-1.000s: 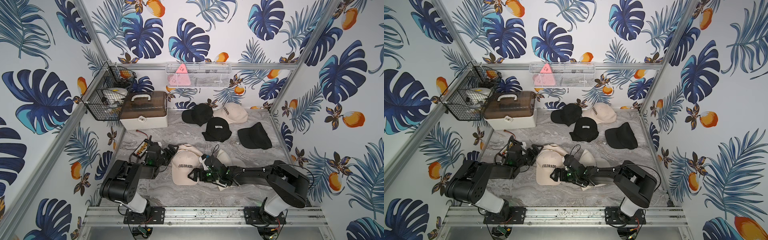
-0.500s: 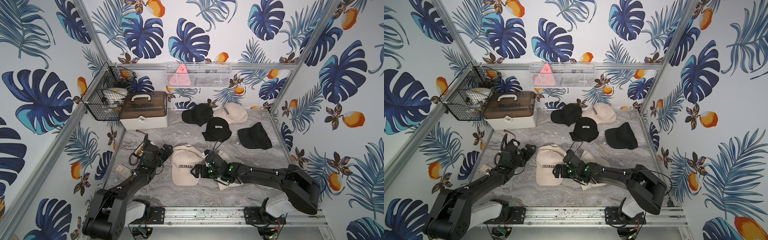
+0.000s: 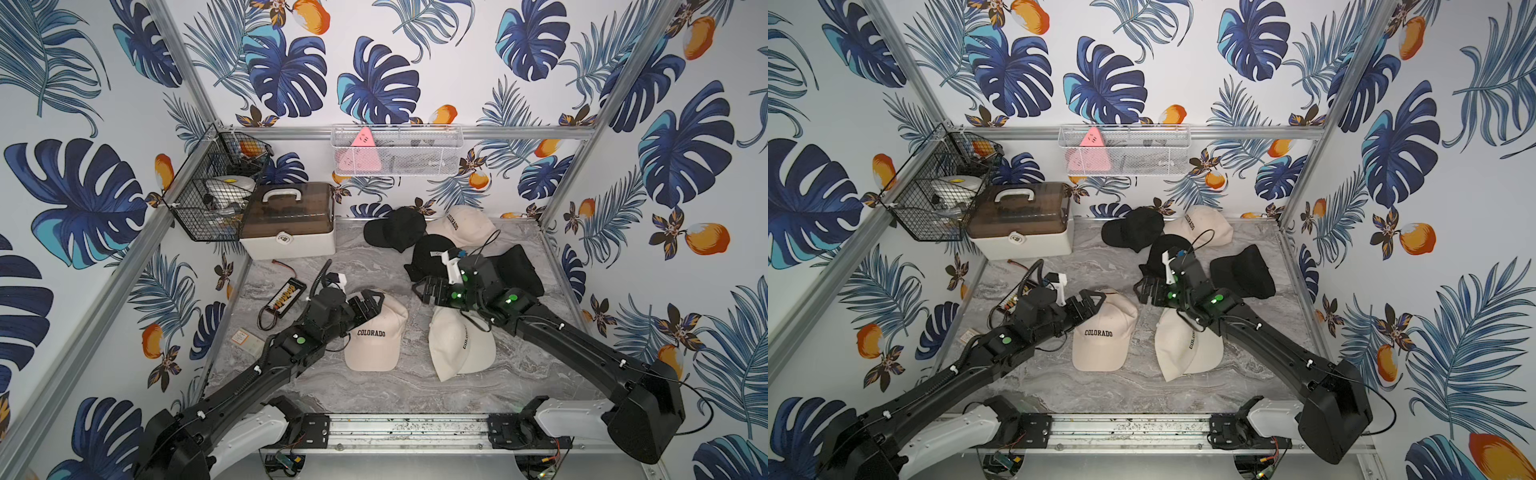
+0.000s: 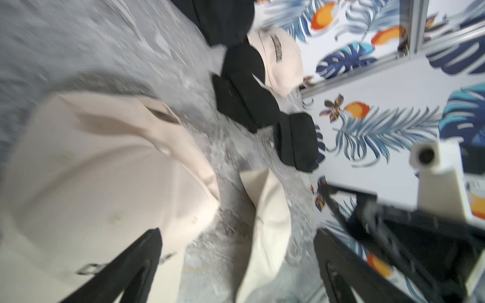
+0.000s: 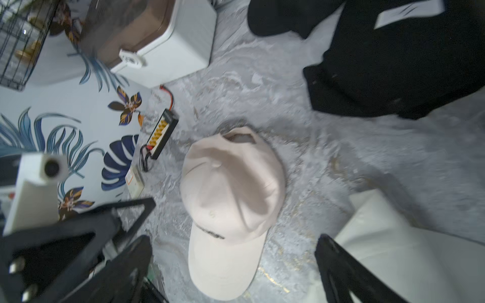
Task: Stack the baseball caps by color
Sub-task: Adjust the baseball cap at the center of the board, then pick up the baseball cap from the center of the board.
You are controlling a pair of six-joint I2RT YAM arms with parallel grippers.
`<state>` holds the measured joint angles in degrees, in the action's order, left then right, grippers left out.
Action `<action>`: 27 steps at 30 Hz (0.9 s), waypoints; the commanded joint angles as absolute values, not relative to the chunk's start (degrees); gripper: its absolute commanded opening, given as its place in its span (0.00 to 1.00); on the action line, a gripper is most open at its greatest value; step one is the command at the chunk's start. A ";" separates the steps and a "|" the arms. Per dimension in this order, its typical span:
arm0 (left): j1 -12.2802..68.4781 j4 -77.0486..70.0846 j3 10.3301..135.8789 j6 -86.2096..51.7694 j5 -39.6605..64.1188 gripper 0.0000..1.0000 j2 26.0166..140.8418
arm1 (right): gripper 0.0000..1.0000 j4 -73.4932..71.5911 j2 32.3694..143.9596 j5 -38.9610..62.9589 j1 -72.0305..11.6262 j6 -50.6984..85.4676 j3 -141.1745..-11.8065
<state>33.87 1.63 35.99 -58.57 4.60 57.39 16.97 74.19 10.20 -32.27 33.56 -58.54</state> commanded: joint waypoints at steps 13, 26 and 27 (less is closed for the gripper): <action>52.47 -26.91 37.60 -59.41 11.10 0.95 83.26 | 1.00 6.58 78.90 49.56 0.74 40.62 -55.05; 52.30 -38.43 40.16 -60.48 13.09 0.82 97.56 | 1.00 3.86 73.22 51.92 2.11 43.31 -47.22; 52.28 -38.63 40.83 -60.21 13.53 0.78 98.02 | 1.00 3.98 72.46 51.74 2.15 43.56 -46.54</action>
